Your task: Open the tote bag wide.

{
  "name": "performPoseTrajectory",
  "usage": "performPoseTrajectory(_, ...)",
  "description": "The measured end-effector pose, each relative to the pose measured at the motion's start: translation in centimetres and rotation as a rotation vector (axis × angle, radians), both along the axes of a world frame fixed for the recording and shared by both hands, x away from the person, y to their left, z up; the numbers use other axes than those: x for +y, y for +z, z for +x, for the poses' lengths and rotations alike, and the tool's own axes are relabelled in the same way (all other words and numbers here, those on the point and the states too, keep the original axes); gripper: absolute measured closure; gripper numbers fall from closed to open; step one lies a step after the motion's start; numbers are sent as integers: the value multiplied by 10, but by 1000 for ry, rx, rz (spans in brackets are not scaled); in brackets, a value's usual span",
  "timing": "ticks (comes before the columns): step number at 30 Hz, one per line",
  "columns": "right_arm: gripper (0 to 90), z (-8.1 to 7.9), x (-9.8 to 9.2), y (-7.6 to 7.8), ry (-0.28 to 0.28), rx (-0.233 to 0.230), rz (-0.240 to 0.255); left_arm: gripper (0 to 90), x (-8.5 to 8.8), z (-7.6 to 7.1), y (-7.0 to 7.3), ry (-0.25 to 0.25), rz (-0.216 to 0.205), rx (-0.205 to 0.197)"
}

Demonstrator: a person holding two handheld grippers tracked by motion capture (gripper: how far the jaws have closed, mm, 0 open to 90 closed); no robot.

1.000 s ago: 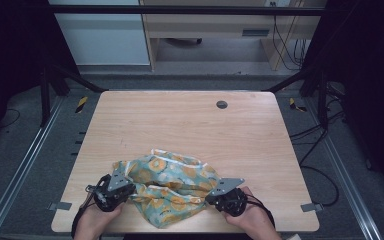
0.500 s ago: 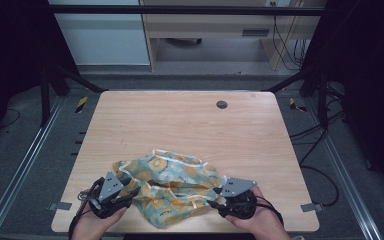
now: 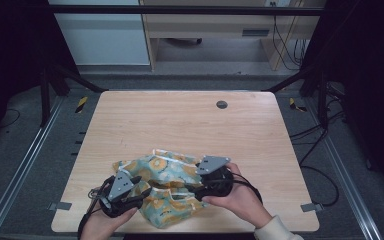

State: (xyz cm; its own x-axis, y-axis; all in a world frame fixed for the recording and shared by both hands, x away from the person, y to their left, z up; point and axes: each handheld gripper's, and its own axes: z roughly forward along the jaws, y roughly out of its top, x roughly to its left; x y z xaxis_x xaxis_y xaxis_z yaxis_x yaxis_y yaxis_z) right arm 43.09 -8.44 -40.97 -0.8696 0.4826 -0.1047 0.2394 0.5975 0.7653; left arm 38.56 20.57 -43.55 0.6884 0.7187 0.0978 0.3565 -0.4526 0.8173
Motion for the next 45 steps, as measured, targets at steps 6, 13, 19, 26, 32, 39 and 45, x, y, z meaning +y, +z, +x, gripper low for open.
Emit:
performPoseTrajectory(6,234,11,25,-9,10,38,-61,468,-3,-3,3,-21,-50,13)
performPoseTrajectory(13,605,14,33,-9,12,33,-85,492,-15,-5,-4,-37,-2,27)
performPoseTrajectory(19,867,17,34,2,36,29,-40,461,-19,-3,-13,-45,21,48)
performPoseTrajectory(26,899,23,41,27,46,1,23,558,-22,1,-21,-79,62,57)
performPoseTrajectory(32,900,32,47,41,41,-16,49,846,-18,2,-20,-98,67,80)
performPoseTrajectory(39,900,53,53,54,15,-8,99,884,-17,1,-16,-89,68,62)
performPoseTrajectory(45,900,72,56,57,-20,-4,106,888,-18,5,-22,-88,95,85)
